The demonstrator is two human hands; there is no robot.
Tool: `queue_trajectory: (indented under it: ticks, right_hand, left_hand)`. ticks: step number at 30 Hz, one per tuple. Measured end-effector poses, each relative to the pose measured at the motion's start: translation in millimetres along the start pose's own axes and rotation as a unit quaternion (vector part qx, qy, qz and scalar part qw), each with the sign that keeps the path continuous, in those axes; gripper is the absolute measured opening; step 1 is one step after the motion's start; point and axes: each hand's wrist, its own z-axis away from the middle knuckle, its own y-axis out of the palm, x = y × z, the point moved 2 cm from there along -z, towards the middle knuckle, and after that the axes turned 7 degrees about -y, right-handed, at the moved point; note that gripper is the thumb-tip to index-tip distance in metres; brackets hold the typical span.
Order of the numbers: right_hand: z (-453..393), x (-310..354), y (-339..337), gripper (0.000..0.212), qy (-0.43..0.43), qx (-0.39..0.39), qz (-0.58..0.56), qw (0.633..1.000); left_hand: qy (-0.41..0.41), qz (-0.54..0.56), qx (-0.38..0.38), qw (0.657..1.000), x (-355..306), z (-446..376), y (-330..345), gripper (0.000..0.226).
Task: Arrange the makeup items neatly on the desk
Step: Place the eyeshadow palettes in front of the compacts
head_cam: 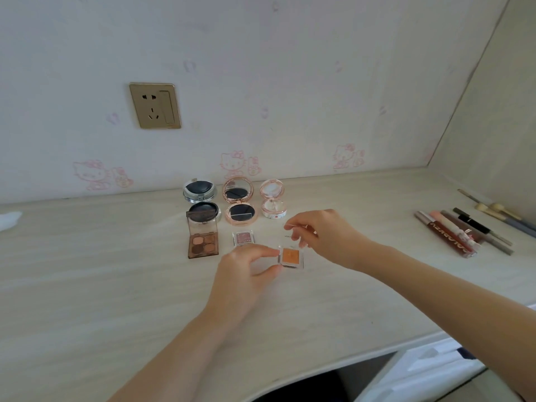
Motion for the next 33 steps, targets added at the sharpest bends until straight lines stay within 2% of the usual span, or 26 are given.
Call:
queue_trajectory:
  ticks: [2, 6, 15, 20, 25, 29, 33]
  right_hand:
    - [-2, -2, 4, 0.024, -0.006, 0.017, -0.003, 1.000]
    - [-3, -5, 12, 0.023, -0.013, 0.042, -0.001, 0.999]
    - [-4, -9, 21, 0.020, -0.012, 0.031, 0.001, 0.999]
    - [2, -23, 24, 0.016, 0.083, -0.032, -0.097, 0.991]
    - [9, -28, 27, 0.009, 0.142, -0.070, -0.270, 0.950]
    - [5, -33, 27, 0.007, 0.153, -0.080, -0.285, 0.943]
    - [-9, -39, 25, 0.012, 0.152, -0.088, -0.285, 0.942]
  left_hand:
    - [0.031, -0.066, -0.006, 0.997, 2, 1, 3, 0.019]
    - [0.056, -0.133, -0.009, 0.989, 5, 3, 8, 0.019]
    - [0.051, -0.156, 0.004, 0.986, 8, 1, 9, 0.014]
    - [0.060, -0.162, 0.017, 0.985, 7, 2, 9, 0.013]
    - [0.111, -0.225, 0.015, 0.968, -4, 7, 13, 0.008]
    - [0.120, -0.267, 0.028, 0.956, -7, -2, 16, 0.017]
    - [0.169, -0.309, 0.049, 0.934, -6, -19, 18, 0.027]
